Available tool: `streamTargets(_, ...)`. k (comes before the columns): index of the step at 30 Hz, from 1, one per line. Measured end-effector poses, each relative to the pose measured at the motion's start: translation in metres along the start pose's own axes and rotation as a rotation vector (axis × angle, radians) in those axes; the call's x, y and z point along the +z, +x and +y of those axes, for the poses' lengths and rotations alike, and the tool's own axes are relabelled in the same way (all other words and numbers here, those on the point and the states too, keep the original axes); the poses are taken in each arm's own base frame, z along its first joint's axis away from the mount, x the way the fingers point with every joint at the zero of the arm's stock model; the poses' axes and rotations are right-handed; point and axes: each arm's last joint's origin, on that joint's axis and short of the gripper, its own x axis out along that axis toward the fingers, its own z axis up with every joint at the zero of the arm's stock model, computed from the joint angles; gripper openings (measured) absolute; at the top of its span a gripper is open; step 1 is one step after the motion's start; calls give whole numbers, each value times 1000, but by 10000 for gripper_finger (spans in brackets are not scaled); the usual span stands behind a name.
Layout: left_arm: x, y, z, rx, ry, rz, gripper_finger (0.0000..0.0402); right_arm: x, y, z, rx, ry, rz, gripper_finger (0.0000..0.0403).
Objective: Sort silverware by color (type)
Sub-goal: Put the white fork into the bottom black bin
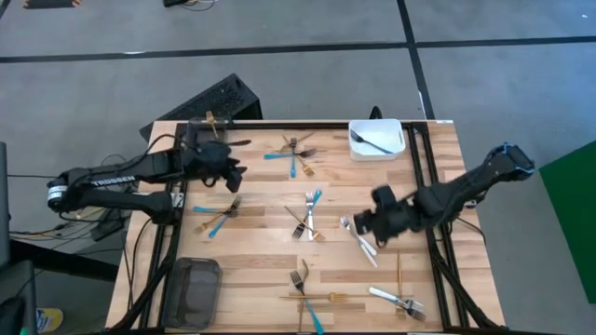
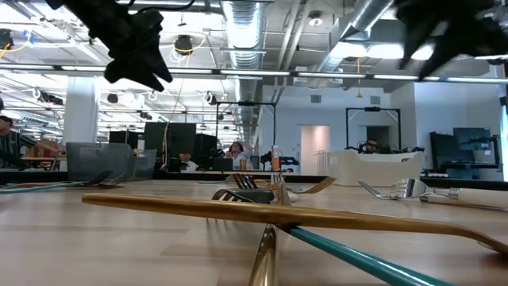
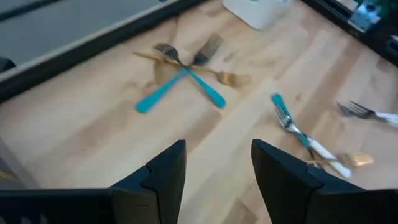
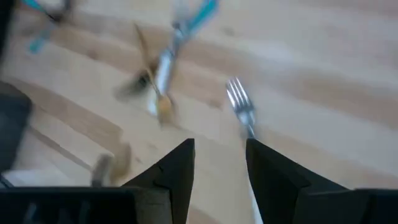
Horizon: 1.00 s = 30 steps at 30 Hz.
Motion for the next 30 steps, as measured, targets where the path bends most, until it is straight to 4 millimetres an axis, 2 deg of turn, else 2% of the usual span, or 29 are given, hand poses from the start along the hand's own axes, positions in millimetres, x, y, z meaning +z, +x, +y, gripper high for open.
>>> streamTargets(6, -4, 4, -15, -34, 63, -17, 169, -30, -2, -11, -134, -16, 149, 168)
streamTargets(13, -1, 26, -28, -135, 210, 1, 169, -69, 1, -11, -186, -151, 389, 168)
streamTargets(20, -4, 51, -42, -202, 17, 59, 169, -122, 5, 6, 62, -436, 538, 168)
streamTargets(25, -11, 61, -53, -222, -79, 85, 169, -146, 11, -7, -53, -444, 532, 168)
streamTargets(30, -13, 52, -65, -218, -170, 48, 169, -161, 20, -22, -186, -496, 497, 168)
